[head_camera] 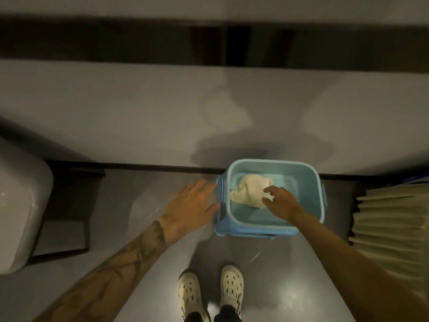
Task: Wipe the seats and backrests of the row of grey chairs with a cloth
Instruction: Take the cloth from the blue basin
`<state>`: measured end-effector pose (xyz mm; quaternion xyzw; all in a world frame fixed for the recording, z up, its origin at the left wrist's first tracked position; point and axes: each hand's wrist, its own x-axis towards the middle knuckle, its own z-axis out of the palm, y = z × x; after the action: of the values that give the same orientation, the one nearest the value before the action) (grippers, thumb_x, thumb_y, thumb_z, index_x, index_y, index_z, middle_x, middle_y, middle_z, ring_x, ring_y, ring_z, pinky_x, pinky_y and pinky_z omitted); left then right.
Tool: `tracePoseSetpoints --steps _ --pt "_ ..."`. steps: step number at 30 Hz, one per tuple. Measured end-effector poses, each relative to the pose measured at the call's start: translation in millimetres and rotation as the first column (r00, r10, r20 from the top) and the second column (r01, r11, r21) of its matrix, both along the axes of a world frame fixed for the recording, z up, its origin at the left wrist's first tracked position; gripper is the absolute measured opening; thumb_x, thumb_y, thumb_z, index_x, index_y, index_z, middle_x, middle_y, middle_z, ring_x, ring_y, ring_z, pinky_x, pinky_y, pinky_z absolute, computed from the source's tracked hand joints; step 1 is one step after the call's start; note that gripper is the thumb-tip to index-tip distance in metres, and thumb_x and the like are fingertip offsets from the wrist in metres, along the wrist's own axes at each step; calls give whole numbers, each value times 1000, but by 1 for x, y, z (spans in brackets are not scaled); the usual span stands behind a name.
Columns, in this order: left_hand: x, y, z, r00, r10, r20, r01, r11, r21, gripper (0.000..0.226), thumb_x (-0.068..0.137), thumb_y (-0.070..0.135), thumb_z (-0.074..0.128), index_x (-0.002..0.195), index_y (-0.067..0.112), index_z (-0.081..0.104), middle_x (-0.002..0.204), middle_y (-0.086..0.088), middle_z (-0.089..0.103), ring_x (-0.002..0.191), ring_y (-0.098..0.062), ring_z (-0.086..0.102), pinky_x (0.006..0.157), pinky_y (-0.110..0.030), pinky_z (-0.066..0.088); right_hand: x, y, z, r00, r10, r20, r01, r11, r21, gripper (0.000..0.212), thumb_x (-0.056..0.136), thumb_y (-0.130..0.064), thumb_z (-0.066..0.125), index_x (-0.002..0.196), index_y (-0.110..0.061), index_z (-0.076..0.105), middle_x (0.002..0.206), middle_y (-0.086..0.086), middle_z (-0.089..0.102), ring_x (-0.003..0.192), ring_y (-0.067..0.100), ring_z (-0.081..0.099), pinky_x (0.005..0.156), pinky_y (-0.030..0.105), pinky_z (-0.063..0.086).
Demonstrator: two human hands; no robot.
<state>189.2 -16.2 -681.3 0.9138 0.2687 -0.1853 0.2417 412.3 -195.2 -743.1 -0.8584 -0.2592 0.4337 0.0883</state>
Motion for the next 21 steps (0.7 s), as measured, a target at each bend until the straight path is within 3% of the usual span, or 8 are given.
tracePoseSetpoints --steps 3,7,10,16,21 --pt "2 -3 -47 999 28 21 -28 999 -32 61 104 43 56 159 24 38 153 -4 49 139 -27 47 116 -39 36 11 9 -52 999 -45 -6 45 999 -1 43 101 -29 63 143 -19 55 139 21 48 114 37 61 92 31 46" --pt "3 -3 -81 998 56 21 -56 998 -32 64 103 45 57 160 25 36 152 -5 51 138 -27 50 115 -41 39 15 20 -92 994 -110 2 109 992 70 40 99 -20 66 138 -14 61 143 20 49 126 38 56 105 38 47" --pt "3 -3 -81 995 95 18 -94 994 -46 61 103 45 57 158 24 39 153 -4 50 139 -27 48 115 -41 38 8 22 -92 985 -172 30 166 976 140 31 99 -13 64 130 -11 69 139 18 54 123 37 60 107 41 49" --pt "-7 -13 -9 989 146 28 -143 987 -73 58 105 46 55 157 24 40 153 -4 51 139 -26 48 116 -41 38 -20 19 6 977 -154 149 102 945 311 17 95 -16 72 111 -15 75 116 10 61 95 32 66 94 43 54" --pt "-42 -13 96 979 199 47 -197 979 -43 59 106 46 52 158 20 39 155 -5 48 141 -28 45 118 -41 37 -67 33 125 980 -59 190 -36 887 461 13 89 -5 74 97 -16 76 98 0 56 89 28 61 81 29 43"
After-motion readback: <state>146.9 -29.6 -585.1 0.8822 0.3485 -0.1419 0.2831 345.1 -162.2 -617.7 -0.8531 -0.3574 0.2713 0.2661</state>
